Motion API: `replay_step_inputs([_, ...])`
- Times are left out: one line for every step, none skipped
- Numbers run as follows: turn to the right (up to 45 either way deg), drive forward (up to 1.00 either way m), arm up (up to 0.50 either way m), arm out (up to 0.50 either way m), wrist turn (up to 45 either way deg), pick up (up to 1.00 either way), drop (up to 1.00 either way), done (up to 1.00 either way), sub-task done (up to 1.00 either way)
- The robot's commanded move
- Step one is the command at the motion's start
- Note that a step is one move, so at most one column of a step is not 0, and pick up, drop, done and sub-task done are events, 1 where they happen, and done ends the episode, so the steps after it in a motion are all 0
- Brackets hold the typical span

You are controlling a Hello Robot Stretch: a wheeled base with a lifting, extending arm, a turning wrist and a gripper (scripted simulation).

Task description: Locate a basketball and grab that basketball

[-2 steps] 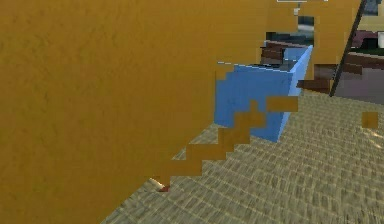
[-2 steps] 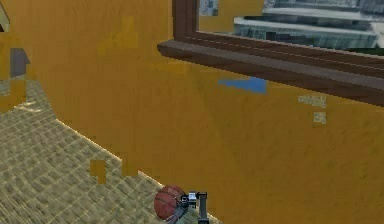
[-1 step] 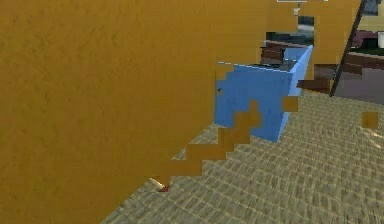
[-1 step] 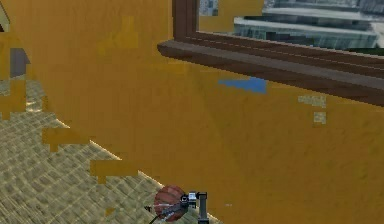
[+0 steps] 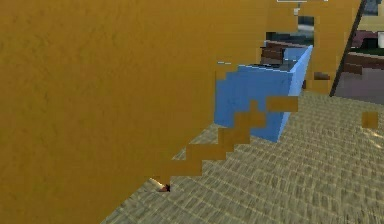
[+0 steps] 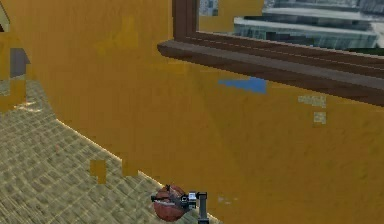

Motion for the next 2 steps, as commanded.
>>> replay_step_inputs([0.0,0.0,0.0,0.0,9.0,0.0,0.0,0.0,0.0])
replay_step_inputs([0.0,0.0,-0.3,0.0,0.0,0.0,0.0,0.0,0.0])
